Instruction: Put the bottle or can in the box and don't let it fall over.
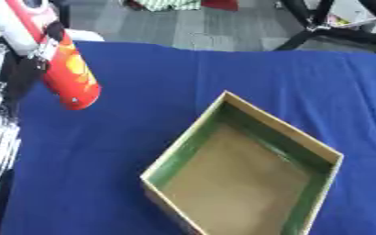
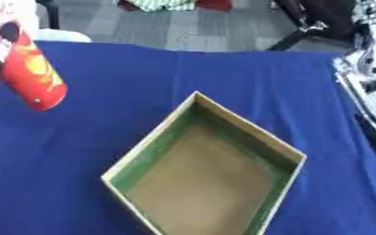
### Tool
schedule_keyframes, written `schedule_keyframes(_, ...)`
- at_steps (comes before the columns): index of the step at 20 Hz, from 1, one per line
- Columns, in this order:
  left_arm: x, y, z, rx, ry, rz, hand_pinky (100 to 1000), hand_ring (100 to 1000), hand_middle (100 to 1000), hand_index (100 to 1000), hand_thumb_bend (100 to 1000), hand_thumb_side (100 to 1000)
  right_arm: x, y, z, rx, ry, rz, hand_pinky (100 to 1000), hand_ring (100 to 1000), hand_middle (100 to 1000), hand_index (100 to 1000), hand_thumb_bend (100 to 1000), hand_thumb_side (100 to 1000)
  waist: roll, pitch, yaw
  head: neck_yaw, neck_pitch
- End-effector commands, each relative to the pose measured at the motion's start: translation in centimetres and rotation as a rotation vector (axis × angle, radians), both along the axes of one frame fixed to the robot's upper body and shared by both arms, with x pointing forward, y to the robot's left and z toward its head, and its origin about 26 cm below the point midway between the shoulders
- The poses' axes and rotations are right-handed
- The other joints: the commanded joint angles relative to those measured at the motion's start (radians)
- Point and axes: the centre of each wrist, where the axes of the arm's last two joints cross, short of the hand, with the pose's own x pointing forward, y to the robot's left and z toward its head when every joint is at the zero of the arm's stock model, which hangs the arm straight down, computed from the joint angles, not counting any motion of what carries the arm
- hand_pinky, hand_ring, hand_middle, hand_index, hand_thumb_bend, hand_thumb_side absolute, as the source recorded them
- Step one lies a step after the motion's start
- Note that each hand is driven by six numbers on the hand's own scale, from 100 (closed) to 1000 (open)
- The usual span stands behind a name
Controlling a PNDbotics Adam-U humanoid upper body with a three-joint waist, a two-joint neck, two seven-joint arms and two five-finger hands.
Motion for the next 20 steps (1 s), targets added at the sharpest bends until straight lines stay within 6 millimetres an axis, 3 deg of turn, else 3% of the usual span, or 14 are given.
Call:
schedule_keyframes(1, -1.1, -1.1, 1.7, 0.015, -0.057, -0.061, 1000, 768, 777, 357, 100, 672, -1.8, 0.4, 1.3, -0.028, -0.035, 0.028, 765, 492, 604, 575, 100, 100, 0.004, -0.036, -0.002, 0.005, 0.004)
schedule_keyframes(10, -3.1, -5.2, 1.6, 0.088, -0.074, -0.225, 1000, 751, 780, 365, 100, 672, -2.3, 2.5, 1.7, -0.129, -0.056, 0.157, 748, 515, 569, 569, 100, 100, 0.012, -0.06, -0.02, 0.011, 0.042)
schedule_keyframes(20, -4.9, -6.9, 1.2, 0.104, -0.065, -0.35, 1000, 745, 778, 366, 100, 672, -2.1, 3.8, 1.2, -0.222, -0.065, 0.194, 746, 529, 557, 567, 100, 100, 0.016, -0.083, -0.029, -0.002, 0.081)
